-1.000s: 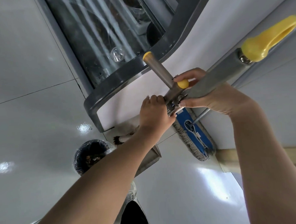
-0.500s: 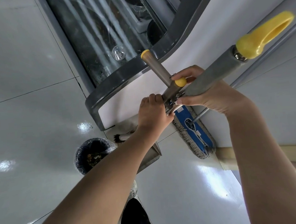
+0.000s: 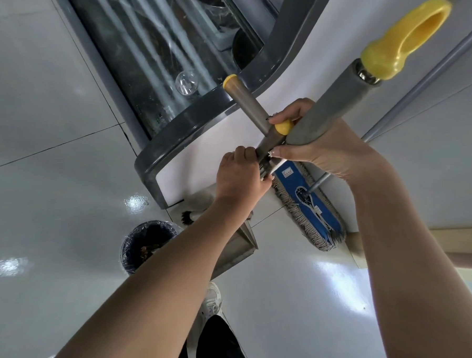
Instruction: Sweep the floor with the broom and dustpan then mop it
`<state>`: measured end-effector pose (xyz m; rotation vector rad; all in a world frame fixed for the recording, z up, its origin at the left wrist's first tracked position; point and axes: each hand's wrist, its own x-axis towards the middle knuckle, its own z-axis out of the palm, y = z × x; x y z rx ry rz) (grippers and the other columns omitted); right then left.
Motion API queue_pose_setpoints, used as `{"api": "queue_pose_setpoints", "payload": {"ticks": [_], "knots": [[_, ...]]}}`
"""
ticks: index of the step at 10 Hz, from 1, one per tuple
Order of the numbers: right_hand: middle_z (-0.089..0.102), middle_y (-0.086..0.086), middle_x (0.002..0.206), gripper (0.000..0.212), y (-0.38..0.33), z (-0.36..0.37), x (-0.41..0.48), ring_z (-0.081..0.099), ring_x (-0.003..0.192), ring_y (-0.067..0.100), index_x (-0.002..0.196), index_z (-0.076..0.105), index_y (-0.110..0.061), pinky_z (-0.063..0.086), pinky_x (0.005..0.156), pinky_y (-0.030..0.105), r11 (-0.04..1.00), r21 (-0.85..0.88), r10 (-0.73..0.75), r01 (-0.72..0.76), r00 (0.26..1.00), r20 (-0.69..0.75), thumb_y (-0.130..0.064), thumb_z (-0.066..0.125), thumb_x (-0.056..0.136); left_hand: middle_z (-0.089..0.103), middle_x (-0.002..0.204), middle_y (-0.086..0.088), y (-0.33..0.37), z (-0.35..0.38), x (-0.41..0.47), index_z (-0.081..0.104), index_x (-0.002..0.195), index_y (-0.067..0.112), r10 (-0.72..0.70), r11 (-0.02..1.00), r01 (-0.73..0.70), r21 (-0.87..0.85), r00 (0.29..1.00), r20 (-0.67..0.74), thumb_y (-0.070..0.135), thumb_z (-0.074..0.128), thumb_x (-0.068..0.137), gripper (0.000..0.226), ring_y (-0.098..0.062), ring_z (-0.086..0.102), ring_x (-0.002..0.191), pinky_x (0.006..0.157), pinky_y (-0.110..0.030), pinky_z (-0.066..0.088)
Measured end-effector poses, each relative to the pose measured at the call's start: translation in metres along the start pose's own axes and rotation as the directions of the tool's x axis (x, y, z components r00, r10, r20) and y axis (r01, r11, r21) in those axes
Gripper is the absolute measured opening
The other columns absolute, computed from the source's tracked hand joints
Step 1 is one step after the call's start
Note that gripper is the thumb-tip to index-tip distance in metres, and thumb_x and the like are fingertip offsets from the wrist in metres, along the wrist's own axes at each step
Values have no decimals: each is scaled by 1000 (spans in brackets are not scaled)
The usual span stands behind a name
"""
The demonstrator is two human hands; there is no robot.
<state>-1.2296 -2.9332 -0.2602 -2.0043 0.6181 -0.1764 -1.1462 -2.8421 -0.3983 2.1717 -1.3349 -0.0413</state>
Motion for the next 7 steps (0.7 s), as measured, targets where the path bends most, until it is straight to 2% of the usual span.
{"api": "queue_pose_setpoints", "payload": {"ticks": [1,2,3,4,5,6,7], "knots": [[58,-37,90,37,-1,2,-2,54,93,-12,88,60,-37,46,76,5,1000,11,6,-6,1000,3,-14,78,65,60,63,-6,0,-2,-2,64,74,4,1,1000,-1,6,1000,0,36,88,48,48,-18,59,56,57,-25,50],[59,-30,93,43,-1,2,-4,55,92,-12,89,60,-35,47,76,6,999,37,29,-29,1000,8,-6,82,66,62,68,-7,1,-5,-4,65,78,4,-24,1000,24,-8,999,46,37,87,53,47,-19,61,63,62,-28,51],[58,-14,99,42,-5,4,-6,57,91,-7,92,61,-32,50,76,9,996,68,51,-51,999,8,-2,79,68,64,74,-9,2,-11,-6,65,83,2,-42,998,44,-34,998,57,36,85,59,47,-21,63,69,67,-29,52],[61,-8,103,41,-10,6,-7,58,96,2,96,63,-31,51,79,11,995,64,74,-74,997,-7,-6,80,69,65,95,-10,0,-22,-5,62,102,2,-49,997,56,-58,991,123,42,76,73,51,-21,62,89,83,-29,47],[61,-8,109,44,-11,9,-10,57,105,7,106,62,-28,50,84,13,992,56,117,-115,993,-24,-9,80,71,63,107,-7,-5,-27,-4,58,113,6,-38,997,51,-60,979,200,47,68,80,54,-18,58,101,93,-28,43],[58,-17,112,55,-12,9,-17,52,111,0,120,56,-26,44,92,14,989,38,145,-142,986,-84,-11,80,72,58,119,-9,-2,-42,-5,47,129,7,-81,979,126,-159,961,266,41,68,82,62,-20,56,109,93,-30,44],[55,-23,110,64,-16,15,-25,49,105,-11,129,51,-23,39,84,5,984,43,179,-175,975,-133,-16,80,73,50,130,-7,-5,-59,-7,31,142,8,-156,892,274,-360,933,324,30,70,83,74,-17,51,118,95,-27,44]]}}
